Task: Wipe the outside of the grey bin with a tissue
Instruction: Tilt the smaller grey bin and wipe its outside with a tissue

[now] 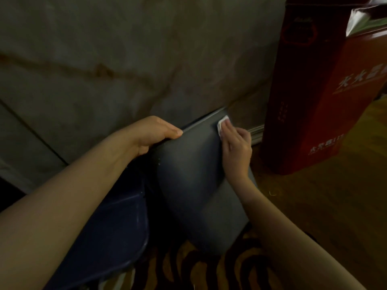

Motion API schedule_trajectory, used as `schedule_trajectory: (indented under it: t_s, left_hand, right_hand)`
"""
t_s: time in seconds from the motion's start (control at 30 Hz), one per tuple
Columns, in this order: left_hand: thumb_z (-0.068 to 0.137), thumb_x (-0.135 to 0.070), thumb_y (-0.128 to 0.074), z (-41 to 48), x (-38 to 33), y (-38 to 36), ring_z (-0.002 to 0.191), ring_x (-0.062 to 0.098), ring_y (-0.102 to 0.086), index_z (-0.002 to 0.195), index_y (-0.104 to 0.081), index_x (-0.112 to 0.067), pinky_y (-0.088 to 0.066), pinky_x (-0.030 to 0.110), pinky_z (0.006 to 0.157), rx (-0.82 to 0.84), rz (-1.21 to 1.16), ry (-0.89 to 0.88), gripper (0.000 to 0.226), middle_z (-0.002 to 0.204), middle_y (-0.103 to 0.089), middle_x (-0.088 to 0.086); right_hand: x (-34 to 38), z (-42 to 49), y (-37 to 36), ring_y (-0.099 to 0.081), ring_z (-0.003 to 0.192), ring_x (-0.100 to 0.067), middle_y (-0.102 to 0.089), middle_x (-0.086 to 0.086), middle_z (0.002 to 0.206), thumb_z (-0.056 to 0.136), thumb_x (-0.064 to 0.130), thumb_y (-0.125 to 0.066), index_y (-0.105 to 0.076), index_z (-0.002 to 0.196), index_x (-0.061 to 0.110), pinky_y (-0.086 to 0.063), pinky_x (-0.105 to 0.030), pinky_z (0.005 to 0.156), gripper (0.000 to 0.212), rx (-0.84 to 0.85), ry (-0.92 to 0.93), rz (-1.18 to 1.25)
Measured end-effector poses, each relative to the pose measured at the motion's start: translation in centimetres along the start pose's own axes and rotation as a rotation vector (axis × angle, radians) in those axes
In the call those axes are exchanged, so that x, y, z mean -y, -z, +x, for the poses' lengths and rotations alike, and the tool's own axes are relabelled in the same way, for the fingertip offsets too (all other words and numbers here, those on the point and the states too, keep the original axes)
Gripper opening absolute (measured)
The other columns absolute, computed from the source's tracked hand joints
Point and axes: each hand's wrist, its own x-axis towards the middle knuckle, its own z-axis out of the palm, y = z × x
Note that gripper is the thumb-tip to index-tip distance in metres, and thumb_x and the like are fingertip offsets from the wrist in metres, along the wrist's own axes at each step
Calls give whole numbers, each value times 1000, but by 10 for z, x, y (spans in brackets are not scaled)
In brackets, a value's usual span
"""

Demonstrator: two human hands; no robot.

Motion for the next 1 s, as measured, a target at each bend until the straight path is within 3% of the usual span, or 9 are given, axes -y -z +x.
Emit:
schedule_trajectory:
  t_s: [0.17, 0.3, 0.47, 0.53, 0.6, 0.67, 0.8, 0.9, 1.0]
  left_hand:
    - [80, -3, -61, 1, -5, -8, 43, 4, -60, 97, -65, 5, -53, 17, 53, -30, 2, 1, 19, 47, -65, -5]
    - [81, -4, -59, -3, -7, -9, 64, 17, -59, 100, -63, 8, -51, 25, 69, -11, -36, 18, 22, 71, -63, 9]
    - [81, -5, -59, -1, -11, -16, 95, 19, -57, 114, -61, 6, -44, 31, 95, -34, -11, -17, 34, 92, -65, 12]
    - [81, -4, -60, 0, -10, -16, 81, 18, -63, 105, -63, 8, -51, 28, 82, -24, -4, 0, 27, 71, -70, 7]
    - [81, -5, -60, 0, -8, -13, 51, 9, -64, 91, -65, 1, -54, 21, 58, -18, -2, 28, 13, 46, -66, -4]
    - [81, -4, -60, -2, -4, -9, 38, 2, -61, 86, -65, -4, -52, 16, 47, -23, -18, 38, 7, 40, -64, -8]
    - [82, -4, -59, -5, -1, -8, 36, 2, -60, 77, -66, -9, -52, 17, 44, -29, -52, 35, 9, 39, -64, -7]
    - [82, -5, -59, -9, -1, -12, 36, 2, -60, 75, -66, -8, -52, 16, 45, -35, -62, 32, 10, 39, -64, -7]
    - [82, -5, -59, -12, 1, -13, 36, 2, -59, 74, -65, -7, -51, 15, 43, -57, -70, 35, 10, 44, -66, -3]
  right_hand:
    - [38, -63, -1, -52, 95, -20, -68, -13, 112, 85, 2, -61, -66, 113, 6, -41, -17, 89, 29, 155, 160, 105]
    - [58, -92, 4, -48, 101, -18, -62, -8, 124, 89, 9, -56, -65, 114, 3, -47, -26, 90, 27, 259, 408, 171]
    - [70, -74, -4, -53, 100, -23, -62, -9, 125, 94, 11, -52, -64, 115, 2, -48, -31, 88, 26, 183, 432, 165]
    - [55, -80, 2, -51, 98, -19, -62, -8, 124, 89, 8, -59, -65, 114, 3, -43, -22, 92, 26, 153, 335, 173]
    - [27, -92, 15, -47, 95, -12, -62, -8, 122, 83, 4, -65, -66, 113, 5, -38, -12, 92, 30, 126, 145, 152]
    - [-1, -111, 32, -44, 94, -5, -62, -7, 121, 82, 1, -66, -62, 119, 11, -38, -9, 88, 38, 132, -60, 91]
    - [-40, -141, 60, -45, 93, -9, -62, -7, 122, 86, 6, -60, -48, 128, 18, -40, -14, 74, 45, 163, -341, -72]
    - [-45, -133, 59, -45, 86, 2, -62, -11, 113, 91, 13, -53, -55, 124, 19, -37, -9, 71, 33, 120, -566, -54]
    - [-10, -111, 40, -43, 80, 14, -60, -8, 101, 92, 18, -54, -62, 117, 22, -34, 3, 72, 27, 74, -504, 41]
